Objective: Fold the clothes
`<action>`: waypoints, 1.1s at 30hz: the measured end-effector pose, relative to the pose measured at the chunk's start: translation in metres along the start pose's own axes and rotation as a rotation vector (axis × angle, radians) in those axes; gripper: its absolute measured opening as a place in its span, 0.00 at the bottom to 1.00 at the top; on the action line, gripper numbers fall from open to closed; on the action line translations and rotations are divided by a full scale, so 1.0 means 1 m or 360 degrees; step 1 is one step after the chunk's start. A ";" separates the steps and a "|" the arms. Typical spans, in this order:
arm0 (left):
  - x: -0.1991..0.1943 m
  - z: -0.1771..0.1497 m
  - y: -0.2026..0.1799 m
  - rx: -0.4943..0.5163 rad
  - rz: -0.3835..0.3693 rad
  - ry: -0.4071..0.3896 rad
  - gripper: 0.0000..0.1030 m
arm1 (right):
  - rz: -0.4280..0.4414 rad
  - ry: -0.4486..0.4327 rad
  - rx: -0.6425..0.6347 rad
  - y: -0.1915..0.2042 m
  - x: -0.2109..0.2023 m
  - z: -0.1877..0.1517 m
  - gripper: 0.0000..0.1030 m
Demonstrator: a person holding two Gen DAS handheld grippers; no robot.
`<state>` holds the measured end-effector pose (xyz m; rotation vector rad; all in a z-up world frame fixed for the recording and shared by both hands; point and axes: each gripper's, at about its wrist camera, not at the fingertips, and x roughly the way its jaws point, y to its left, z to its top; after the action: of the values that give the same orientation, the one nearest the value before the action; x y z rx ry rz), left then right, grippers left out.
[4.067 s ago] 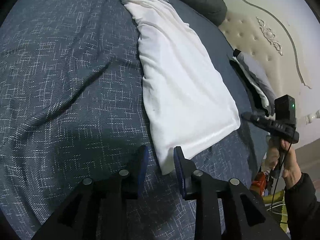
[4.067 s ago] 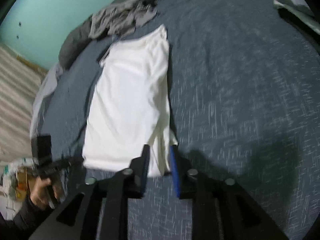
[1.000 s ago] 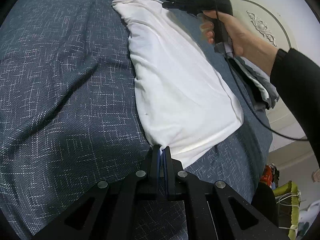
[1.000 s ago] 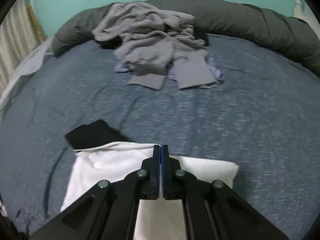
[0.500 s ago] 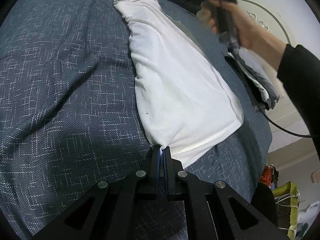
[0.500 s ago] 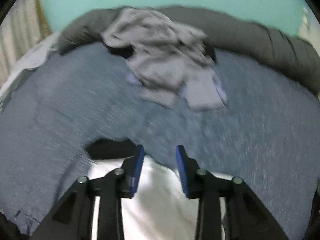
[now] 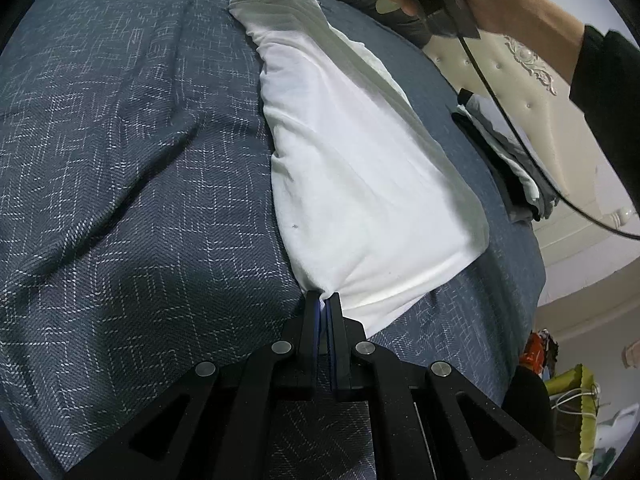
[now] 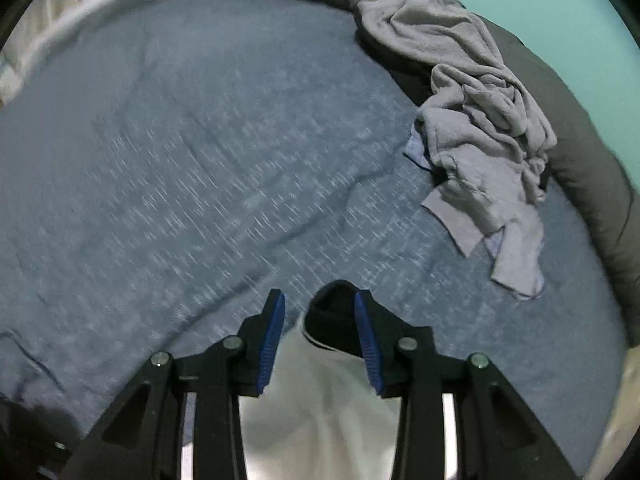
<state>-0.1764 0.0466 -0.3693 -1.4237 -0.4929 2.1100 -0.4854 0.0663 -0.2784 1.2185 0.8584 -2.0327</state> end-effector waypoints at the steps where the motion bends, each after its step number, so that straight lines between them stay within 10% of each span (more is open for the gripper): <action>1: 0.000 0.000 0.000 0.0002 0.0002 0.0000 0.03 | -0.0037 0.0033 -0.0036 0.003 0.004 0.002 0.36; 4: 0.000 0.000 -0.002 0.0005 0.0008 0.0000 0.03 | -0.0085 0.0088 -0.0091 0.007 0.012 0.002 0.35; 9: 0.020 0.013 -0.018 -0.0003 0.0009 0.0004 0.03 | -0.0149 0.0147 -0.0214 0.014 0.022 0.001 0.07; 33: 0.044 0.038 -0.028 0.0005 0.0022 0.0015 0.03 | -0.0559 0.0043 0.0053 -0.032 0.033 0.047 0.03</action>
<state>-0.2184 0.0955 -0.3710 -1.4382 -0.4774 2.1132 -0.5462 0.0436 -0.2840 1.1804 1.1207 -2.3169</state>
